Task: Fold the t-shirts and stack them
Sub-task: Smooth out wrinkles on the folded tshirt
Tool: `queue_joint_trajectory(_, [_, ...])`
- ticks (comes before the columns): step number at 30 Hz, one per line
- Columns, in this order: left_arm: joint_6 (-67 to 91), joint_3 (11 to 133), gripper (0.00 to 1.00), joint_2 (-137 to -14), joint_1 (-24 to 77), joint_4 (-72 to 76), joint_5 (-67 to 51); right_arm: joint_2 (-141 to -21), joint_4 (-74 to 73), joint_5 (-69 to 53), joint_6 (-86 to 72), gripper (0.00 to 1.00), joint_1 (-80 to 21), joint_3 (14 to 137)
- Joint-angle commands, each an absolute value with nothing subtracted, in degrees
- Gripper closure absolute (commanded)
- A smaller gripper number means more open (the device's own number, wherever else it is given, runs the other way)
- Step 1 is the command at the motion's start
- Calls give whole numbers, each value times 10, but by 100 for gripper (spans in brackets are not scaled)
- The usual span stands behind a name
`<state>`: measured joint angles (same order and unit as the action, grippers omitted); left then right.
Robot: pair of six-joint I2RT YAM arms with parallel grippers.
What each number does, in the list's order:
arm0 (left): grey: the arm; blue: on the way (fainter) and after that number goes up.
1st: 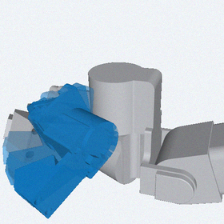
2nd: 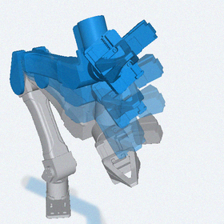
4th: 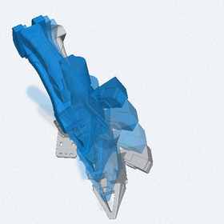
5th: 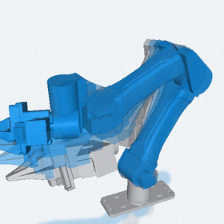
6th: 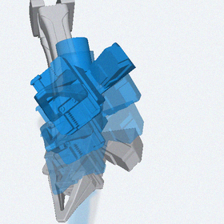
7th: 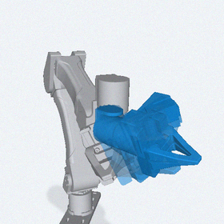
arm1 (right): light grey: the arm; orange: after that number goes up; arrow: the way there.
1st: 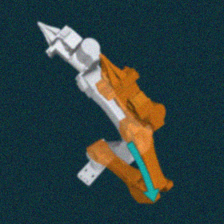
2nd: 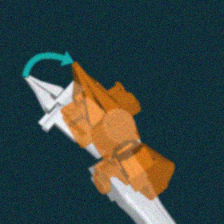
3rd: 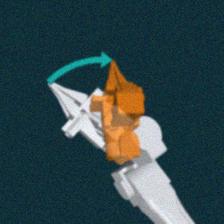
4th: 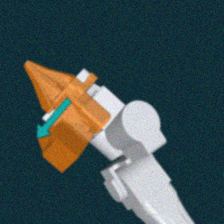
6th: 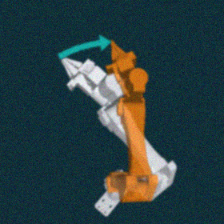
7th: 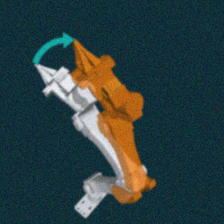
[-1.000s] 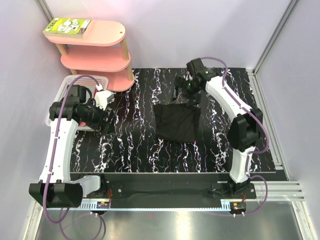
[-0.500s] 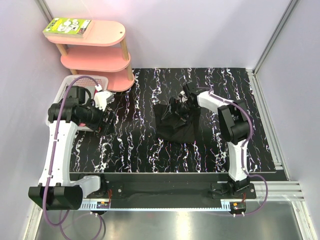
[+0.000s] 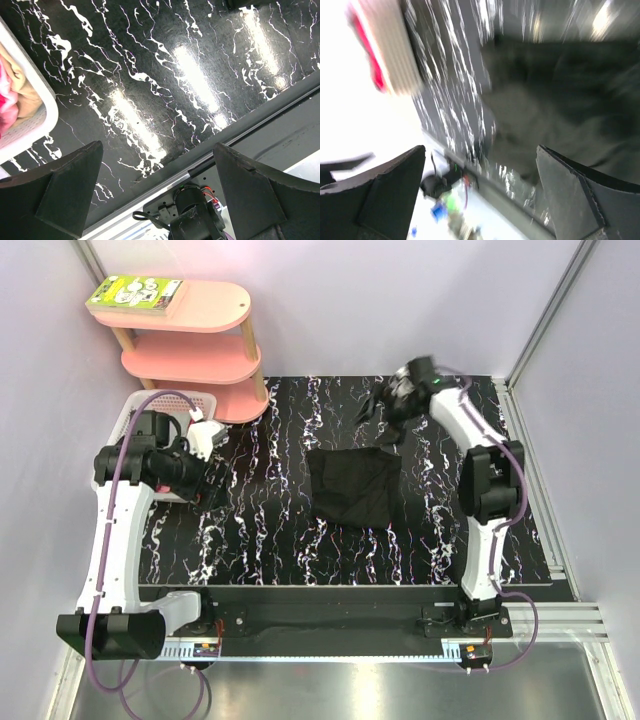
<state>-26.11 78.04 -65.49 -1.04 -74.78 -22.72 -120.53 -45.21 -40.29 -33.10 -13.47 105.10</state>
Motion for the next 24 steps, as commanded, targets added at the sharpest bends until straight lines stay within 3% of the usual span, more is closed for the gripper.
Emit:
queue_joint_trajectory(1, [-267, 819, 1, -651, -12, -758, -232, -1264, -550, -359, -263, 0, -94, 1189])
queue_joint_trajectory(5, [-269, 836, 1, -649, -13, -780, -231, -1397, -659, -304, -201, 1, -93, 1332])
queue_joint_trajectory(8, [-271, 842, 1, -644, -12, -789, -229, -1430, -666, -289, -181, 0, -88, 1360])
queue_joint_trajectory(19, [-265, 845, 1, -640, -12, -799, -235, -1459, -661, -298, -154, 0, -58, 1294])
queue_joint_trajectory(24, [-264, 847, 1, -642, -13, -801, -244, -1427, -600, -430, -164, 0, -57, 1185])
